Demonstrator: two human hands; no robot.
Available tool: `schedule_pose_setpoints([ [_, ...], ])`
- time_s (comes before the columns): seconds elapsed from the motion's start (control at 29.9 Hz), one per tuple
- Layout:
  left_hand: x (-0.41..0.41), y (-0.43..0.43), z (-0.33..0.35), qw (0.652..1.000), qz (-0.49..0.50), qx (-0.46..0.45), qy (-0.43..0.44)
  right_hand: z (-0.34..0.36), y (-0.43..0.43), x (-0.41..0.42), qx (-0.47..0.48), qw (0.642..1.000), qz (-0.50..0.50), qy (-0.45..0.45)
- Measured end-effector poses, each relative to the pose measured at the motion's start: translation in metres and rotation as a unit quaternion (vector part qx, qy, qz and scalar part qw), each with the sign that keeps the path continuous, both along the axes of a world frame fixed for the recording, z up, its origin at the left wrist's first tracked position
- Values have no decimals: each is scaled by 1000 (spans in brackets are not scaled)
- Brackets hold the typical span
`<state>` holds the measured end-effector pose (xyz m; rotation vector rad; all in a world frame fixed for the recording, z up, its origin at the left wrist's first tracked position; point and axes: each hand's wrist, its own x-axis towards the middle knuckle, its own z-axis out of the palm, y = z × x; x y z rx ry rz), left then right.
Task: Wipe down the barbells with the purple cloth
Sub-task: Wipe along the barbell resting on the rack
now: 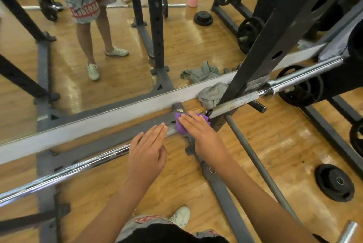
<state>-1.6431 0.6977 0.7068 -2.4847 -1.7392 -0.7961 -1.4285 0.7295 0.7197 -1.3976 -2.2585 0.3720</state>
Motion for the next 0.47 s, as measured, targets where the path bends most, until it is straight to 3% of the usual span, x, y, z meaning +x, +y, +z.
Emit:
schedule_pose_setpoints([
  [0.33,2,-1,1,999,11,-9,-28,8,4,7,-48,986,-152,49],
  [0.47,1,0,1,1000,2,-12,-17,10,1,-22,-52,994,-87,35],
])
